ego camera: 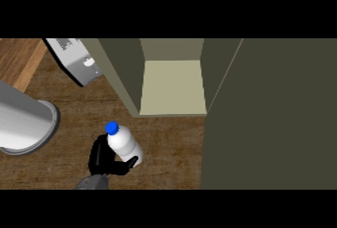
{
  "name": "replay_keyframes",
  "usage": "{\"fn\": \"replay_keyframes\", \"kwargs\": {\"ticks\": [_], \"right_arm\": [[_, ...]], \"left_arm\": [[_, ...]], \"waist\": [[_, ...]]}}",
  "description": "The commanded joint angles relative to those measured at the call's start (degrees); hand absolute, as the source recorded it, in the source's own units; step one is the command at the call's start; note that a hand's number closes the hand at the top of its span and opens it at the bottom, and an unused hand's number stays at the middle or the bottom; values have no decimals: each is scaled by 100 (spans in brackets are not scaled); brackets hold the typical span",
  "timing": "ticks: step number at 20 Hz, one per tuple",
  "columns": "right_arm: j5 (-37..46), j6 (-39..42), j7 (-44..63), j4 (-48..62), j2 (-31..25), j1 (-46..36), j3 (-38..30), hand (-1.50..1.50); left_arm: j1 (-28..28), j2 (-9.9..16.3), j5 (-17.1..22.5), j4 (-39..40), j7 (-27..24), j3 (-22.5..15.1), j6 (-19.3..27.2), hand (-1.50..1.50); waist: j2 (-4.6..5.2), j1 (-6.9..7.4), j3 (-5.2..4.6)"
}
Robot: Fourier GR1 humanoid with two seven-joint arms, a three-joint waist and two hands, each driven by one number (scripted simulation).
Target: Pick up the bottled water, place it into the cabinet and close the cabinet
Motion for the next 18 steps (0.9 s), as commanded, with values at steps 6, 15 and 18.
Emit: {"fn": "replay_keyframes", "kwargs": {"ticks": [6,15,18], "right_arm": [[-495,-62,450,-572,-59,-168,-195,-150],[-486,-60,106,3,49,-310,-290,-150],[-355,-268,653,-518,85,-415,-191,-150]], "left_arm": [[-363,-29,967,-1315,1159,-1381,1317,150],[-1283,-29,499,-1778,2076,-1821,2677,150],[-1863,-29,802,-1539,1933,-2171,3204,150]], "waist": [[10,43,-11],[7,11,-8],[31,-19,-14]]}}
